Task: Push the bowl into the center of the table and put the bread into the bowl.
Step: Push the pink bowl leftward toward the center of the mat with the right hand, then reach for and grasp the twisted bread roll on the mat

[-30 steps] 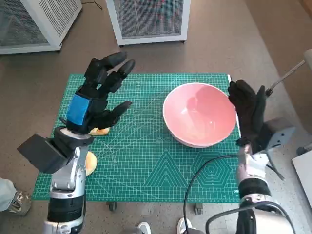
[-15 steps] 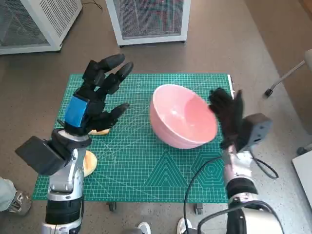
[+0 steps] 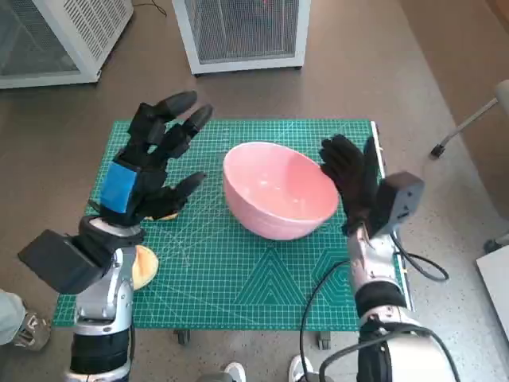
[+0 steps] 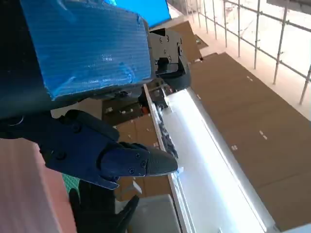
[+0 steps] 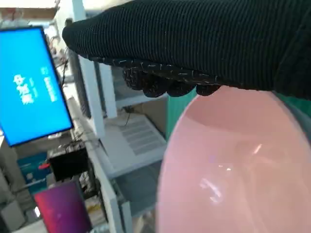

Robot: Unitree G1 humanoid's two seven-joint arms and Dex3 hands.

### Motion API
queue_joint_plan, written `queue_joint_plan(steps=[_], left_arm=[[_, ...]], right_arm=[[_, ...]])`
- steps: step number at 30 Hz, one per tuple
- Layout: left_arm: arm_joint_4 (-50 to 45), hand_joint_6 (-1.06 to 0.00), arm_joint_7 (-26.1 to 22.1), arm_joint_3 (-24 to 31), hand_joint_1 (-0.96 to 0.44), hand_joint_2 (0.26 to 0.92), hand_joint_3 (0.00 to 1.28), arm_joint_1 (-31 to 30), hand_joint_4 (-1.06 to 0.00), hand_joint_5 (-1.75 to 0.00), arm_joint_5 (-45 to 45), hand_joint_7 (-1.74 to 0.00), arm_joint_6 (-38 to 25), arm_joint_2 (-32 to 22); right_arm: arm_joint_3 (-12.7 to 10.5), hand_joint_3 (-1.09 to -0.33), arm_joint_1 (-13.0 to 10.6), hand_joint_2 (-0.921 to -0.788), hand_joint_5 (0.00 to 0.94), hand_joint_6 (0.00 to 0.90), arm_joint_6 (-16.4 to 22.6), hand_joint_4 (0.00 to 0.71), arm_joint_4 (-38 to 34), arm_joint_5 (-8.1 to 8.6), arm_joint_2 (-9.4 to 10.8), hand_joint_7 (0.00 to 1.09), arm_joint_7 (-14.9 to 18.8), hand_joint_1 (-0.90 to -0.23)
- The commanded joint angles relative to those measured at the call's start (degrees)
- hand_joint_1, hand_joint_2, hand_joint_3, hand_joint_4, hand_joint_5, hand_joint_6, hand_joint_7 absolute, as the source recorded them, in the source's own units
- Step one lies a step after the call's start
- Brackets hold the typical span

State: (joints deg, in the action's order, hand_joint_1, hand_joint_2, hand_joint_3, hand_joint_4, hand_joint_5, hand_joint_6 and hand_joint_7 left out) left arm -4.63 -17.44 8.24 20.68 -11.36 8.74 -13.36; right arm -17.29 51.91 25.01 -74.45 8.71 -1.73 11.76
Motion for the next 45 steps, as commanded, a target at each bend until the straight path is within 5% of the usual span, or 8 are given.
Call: queue_joint_plan(steps=[1,29,45], left_arm=[[-1.04,-0.08,0.81,0.65,-0.53,0.921,0.32,-1.04,-0.44,-0.03,0.21,-0.72,-0.04,-0.49],[0.12,-0.10,0.99,0.73,-0.53,0.921,0.32,-0.86,-0.44,-0.02,-0.25,-0.68,0.40,-0.01],[-0.14,-0.10,0.48,1.62,-0.53,0.921,0.32,-1.19,-0.44,-0.02,-1.40,-0.67,0.02,-0.48]], right_arm=[[0.01,-0.663,-0.26,-0.921,0.001,0.332,-1.68,0.199,-1.12,-0.38,1.35,0.00,0.02,-0.579],[1.50,-0.609,2.15,-0.921,0.000,0.359,-2.41,0.202,-0.68,-1.16,2.80,0.02,0.85,-0.629],[-0.17,-0.602,3.39,-0.921,0.004,0.354,2.27,0.211,1.96,1.26,0.44,0.01,5.77,-0.607]])
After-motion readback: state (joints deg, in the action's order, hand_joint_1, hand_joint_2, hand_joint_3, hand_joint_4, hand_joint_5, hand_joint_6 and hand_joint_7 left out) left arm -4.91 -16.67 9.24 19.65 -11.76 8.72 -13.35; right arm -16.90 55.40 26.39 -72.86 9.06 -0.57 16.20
